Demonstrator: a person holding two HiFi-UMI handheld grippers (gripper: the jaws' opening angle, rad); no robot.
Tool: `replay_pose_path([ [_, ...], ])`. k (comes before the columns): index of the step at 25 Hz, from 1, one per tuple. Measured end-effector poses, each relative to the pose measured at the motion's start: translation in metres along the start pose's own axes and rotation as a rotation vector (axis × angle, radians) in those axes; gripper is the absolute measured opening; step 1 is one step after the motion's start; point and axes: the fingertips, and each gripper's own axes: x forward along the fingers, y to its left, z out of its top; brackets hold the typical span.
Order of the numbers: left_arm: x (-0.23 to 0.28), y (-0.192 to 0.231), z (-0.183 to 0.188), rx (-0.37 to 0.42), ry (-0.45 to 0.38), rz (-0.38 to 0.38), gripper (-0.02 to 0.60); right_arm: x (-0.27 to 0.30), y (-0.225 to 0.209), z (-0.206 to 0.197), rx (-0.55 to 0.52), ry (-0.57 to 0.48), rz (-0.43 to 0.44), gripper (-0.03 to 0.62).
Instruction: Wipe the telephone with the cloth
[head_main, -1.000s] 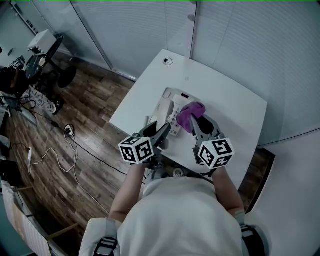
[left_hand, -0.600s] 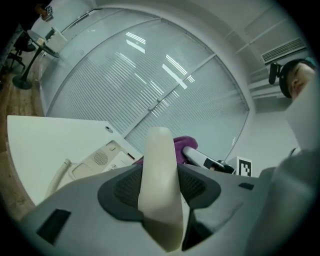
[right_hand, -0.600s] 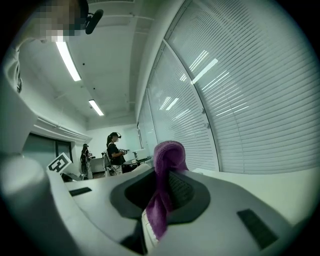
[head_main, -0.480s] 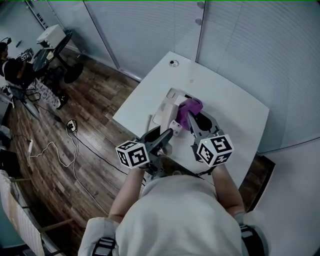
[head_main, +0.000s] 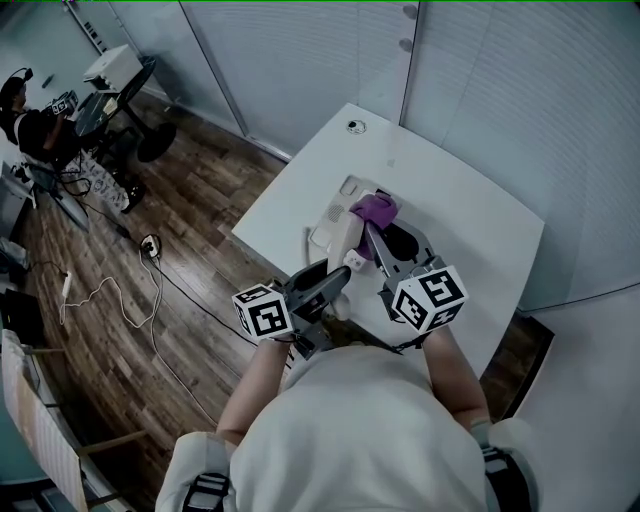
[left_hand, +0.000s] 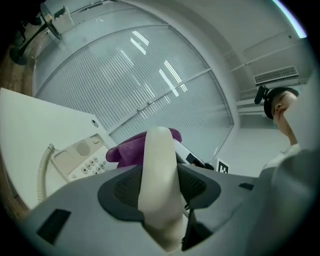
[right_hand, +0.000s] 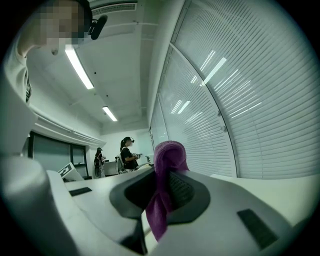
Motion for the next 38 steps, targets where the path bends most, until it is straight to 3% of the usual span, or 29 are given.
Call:
replay_pose_path([
  [7, -0.003, -0.003, 0.006, -0.051, -0.048, -0.033, 0.225, 0.002, 0.017, -0.001, -0.006, -0.010, 0.076, 0.067],
  [38, -0.014, -0.001, 0.038, -0.082, -0.126, -0.059, 0.225, 0.008, 0.062, -0.019, -0.001, 0.035, 0.215, 0.066],
])
